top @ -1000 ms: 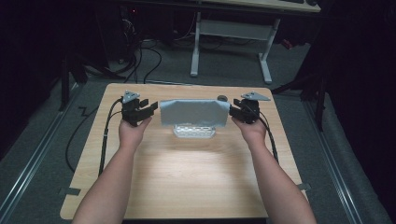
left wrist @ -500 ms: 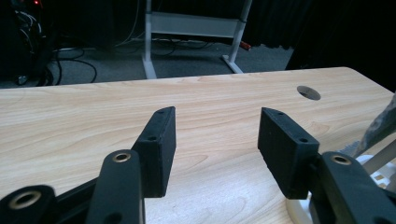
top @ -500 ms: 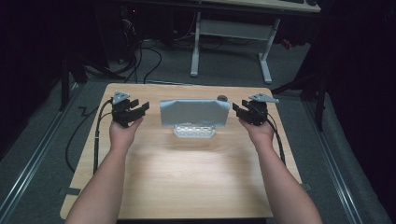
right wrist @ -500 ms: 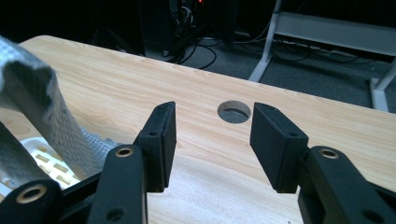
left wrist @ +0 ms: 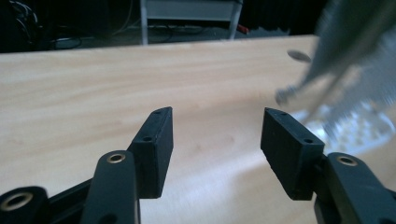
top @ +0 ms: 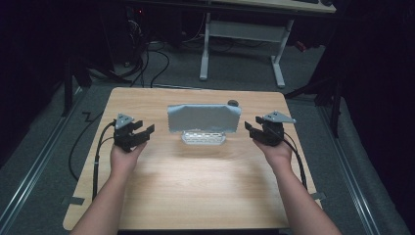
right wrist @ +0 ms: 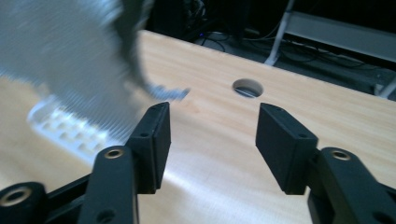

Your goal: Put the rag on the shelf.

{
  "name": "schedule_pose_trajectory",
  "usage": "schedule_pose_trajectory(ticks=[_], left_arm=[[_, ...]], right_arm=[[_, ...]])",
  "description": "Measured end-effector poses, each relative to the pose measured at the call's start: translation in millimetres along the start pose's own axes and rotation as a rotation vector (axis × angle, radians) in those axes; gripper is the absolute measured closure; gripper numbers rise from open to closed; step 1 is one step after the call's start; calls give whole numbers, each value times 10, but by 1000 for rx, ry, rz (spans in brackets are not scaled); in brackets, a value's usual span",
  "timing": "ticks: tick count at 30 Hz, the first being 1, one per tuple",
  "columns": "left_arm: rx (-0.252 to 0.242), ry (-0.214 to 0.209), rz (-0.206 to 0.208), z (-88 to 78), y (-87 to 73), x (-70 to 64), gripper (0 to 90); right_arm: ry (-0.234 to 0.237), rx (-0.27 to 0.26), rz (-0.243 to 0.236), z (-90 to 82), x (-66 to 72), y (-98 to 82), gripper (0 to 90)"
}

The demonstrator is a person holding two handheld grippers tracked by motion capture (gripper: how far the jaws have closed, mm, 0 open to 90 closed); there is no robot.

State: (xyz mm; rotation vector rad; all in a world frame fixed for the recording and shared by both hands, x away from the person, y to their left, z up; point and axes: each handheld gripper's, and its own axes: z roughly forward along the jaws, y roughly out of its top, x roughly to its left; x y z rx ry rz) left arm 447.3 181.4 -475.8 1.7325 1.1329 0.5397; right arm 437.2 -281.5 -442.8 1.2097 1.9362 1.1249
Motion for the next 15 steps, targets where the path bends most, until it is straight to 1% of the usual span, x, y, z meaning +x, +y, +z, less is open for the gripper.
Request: schedule_pose_trajectory(ticks=[1,2,3,5,7,8,9,10,12,13,14,15], left_arm=[[4,-11,2,-41,-48,-33,450],[7,-22,-4,-84,-100,-64,445],[14,-32,-17,-125,-157,-94,441],[26,-49,-28,-212,-283,-165,436],[43,-63,-30,-306,-425,-263,436],[50,-70,-37,-333,-473,-299,432],[75,-84,-49,-372,-544,-361,425],[97,-89,-47,-393,-581,-402,419],[137,-113,-31,-442,-698,-532,411],[165,-122,-27,-459,-752,-600,409],[190,-143,-29,-472,-804,-667,406],[207,-160,-21,-492,-852,-731,399]], right_arm=[[3,-14,-7,-40,29,-29,456],[6,-29,-16,-93,67,-64,456],[10,-33,-29,-141,107,-97,454],[14,-1,-48,-227,190,-148,427],[27,-37,-51,-339,267,-247,424],[33,-24,-53,-398,315,-302,415],[28,-19,-52,-428,348,-341,415],[30,-2,-50,-469,395,-407,412],[34,19,-39,-515,463,-514,407],[38,36,-41,-533,493,-571,406],[41,49,-39,-550,523,-627,405],[48,59,-30,-563,549,-680,401]])
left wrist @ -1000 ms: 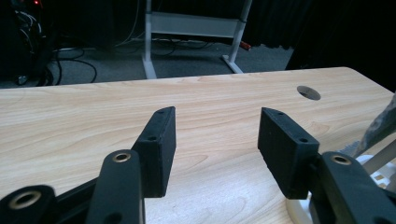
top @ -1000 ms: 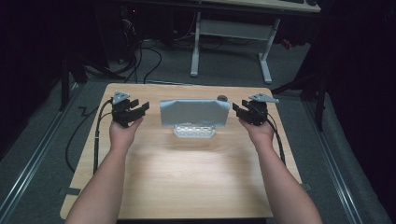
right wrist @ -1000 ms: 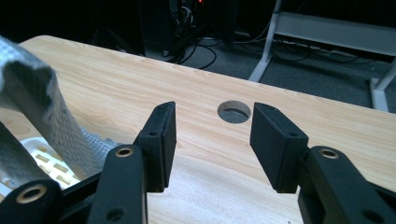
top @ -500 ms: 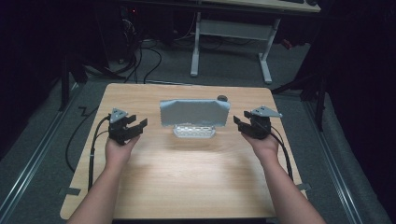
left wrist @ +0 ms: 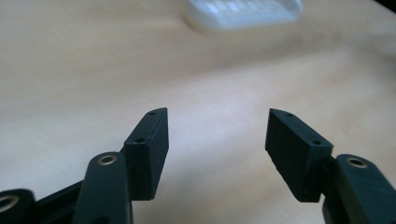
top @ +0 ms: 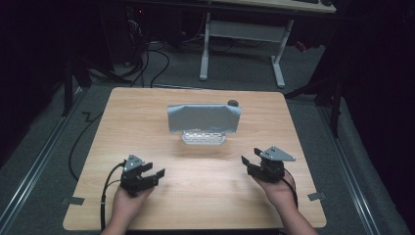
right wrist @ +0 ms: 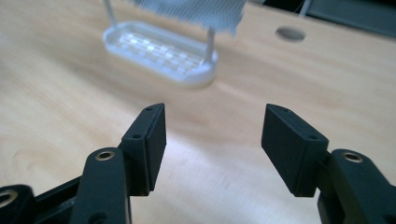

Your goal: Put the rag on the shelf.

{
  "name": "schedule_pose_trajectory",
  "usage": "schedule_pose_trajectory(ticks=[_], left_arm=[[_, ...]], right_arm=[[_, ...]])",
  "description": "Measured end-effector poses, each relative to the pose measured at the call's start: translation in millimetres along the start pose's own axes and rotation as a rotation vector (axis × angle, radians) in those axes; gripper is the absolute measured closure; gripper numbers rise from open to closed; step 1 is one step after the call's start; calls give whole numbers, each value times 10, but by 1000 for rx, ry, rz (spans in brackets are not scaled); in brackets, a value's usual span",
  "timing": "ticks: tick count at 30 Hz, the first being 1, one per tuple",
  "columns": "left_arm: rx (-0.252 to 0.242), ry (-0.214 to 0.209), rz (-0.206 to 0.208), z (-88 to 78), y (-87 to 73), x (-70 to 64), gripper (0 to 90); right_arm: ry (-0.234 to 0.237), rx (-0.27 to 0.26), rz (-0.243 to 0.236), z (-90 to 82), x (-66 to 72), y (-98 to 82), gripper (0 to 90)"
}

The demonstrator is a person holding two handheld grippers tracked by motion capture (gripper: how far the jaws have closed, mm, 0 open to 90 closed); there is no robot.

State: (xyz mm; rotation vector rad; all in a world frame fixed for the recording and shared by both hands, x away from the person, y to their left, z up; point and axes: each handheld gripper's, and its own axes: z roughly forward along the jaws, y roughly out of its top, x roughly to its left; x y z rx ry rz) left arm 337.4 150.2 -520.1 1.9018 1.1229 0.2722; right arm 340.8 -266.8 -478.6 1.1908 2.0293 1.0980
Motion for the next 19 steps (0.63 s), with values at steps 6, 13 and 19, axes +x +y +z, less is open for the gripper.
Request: schedule_pose_trajectory(ticks=[6,13,19], left_arm=[[80,-26,92,67,-167,-308,397],[88,-38,86,159,-94,-250,398],[80,-27,55,113,-118,-173,395]], right_arm=[[-17,44,78,-79,157,-425,421],[-3,93,36,-34,78,-450,379],[3,84,41,-29,63,-455,375]])
